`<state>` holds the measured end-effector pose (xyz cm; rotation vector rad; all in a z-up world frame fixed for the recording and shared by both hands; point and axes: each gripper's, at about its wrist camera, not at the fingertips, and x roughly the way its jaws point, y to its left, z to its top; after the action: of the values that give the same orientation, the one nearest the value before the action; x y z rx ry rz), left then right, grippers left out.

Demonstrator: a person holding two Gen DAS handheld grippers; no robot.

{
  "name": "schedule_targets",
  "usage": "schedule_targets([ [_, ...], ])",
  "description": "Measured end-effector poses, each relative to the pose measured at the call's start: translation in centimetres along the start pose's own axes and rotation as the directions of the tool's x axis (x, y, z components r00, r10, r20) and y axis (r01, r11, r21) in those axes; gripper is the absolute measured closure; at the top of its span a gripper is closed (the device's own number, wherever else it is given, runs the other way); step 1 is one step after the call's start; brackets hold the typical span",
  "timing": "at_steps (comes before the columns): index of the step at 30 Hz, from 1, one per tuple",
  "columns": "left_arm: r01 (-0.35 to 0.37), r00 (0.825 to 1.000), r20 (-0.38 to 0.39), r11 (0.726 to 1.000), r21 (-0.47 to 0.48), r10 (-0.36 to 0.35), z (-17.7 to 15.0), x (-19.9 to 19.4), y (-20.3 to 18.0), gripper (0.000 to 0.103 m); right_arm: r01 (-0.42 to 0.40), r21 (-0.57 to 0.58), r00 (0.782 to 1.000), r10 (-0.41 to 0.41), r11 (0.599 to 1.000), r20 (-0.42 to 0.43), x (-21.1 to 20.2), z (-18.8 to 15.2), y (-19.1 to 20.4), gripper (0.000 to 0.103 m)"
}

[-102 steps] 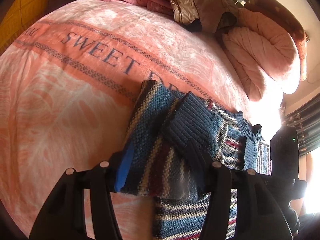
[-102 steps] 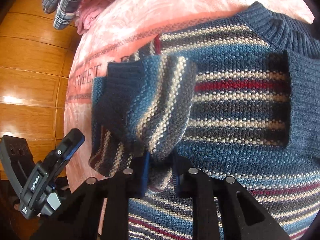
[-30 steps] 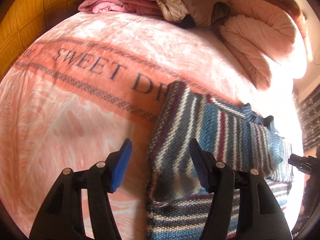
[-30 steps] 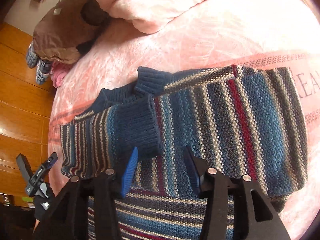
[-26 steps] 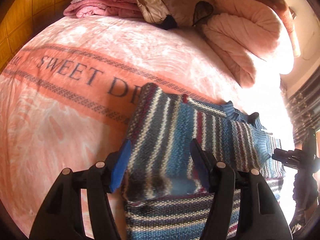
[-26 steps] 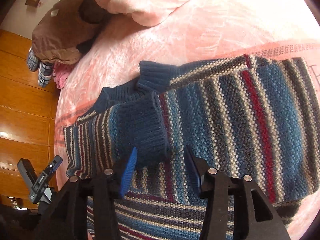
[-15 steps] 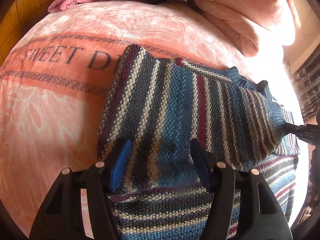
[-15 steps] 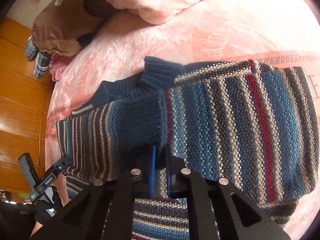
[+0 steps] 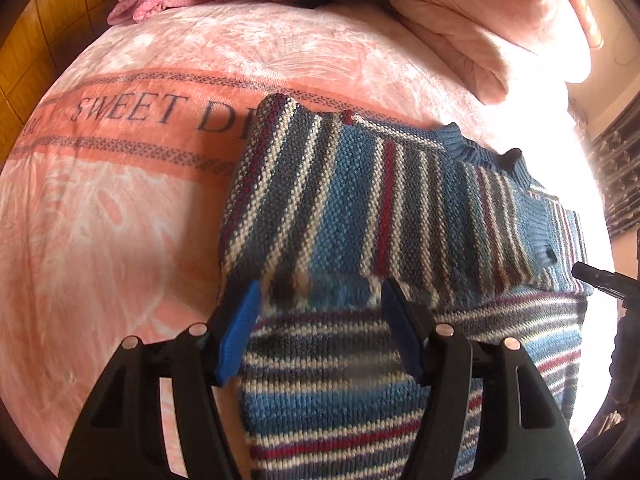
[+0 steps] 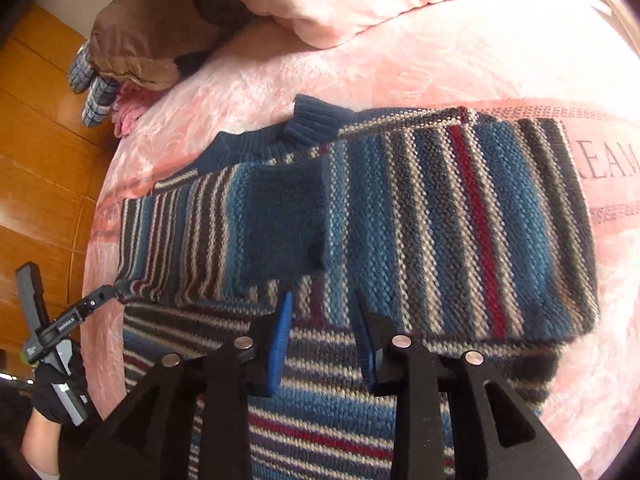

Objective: Fold small clothes

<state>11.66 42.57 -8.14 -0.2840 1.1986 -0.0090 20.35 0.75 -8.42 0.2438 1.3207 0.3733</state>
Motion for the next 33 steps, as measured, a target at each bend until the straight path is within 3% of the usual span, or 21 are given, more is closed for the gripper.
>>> schedule_targets([
  [4, 0.036, 0.998, -0.055, 0.999, -0.010, -0.037, -4.5, -3.4, -0.3, 0.038, -0.017, 0.001, 1.000, 0.017, 1.000, -0.009, -3.8, -3.8, -0.3, 0.064],
  [7, -0.006, 0.995, -0.097, 1.000, 0.015, 0.007, -8.3, -5.7, -0.4, 0.036, -0.041, 0.011, 0.999, 0.041, 0.999, 0.010, -6.5, -7.1, 0.1, 0.053],
  [9, -0.039, 0.992, -0.118, 0.999, 0.002, 0.039, -11.0, -7.2, -0.1, 0.033, -0.048, 0.004, 0.998, 0.048, 0.999, 0.031, -8.2, -9.5, 0.4, 0.052],
  [14, -0.021, 0.980, -0.197, 0.983, -0.183, -0.015, -18.2, -8.5, 1.9, 0.031, 0.047, 0.021, 0.998, -0.048, 0.999, 0.051, -11.0, -16.1, 0.4, 0.044],
  [18, -0.065, 0.966, -0.259, 0.980, -0.190, 0.014, -22.6, -8.0, 1.9, 0.031, 0.102, 0.032, 0.995, -0.103, 0.994, 0.015, -11.6, -20.4, -0.1, 0.039],
  [25, -0.074, 0.963, -0.269, 0.973, -0.217, 0.013, -25.5, -8.1, 1.7, 0.031, 0.203, 0.070, 0.977, -0.197, 0.977, -0.080, -10.7, -24.7, -2.1, 0.038],
  [29, -0.112, 0.952, -0.303, 0.974, -0.197, 0.049, -26.7, -7.2, 0.9, 0.031, 0.197, 0.133, 0.974, -0.178, 0.971, -0.140, -10.3, -26.9, -3.9, 0.038],
  [33, -0.146, 0.937, -0.341, 0.971, -0.189, 0.074, -27.5, -6.3, 0.6, 0.031, 0.229, 0.119, 0.963, -0.207, 0.966, -0.171, -10.1, -28.6, -4.4, 0.038],
])
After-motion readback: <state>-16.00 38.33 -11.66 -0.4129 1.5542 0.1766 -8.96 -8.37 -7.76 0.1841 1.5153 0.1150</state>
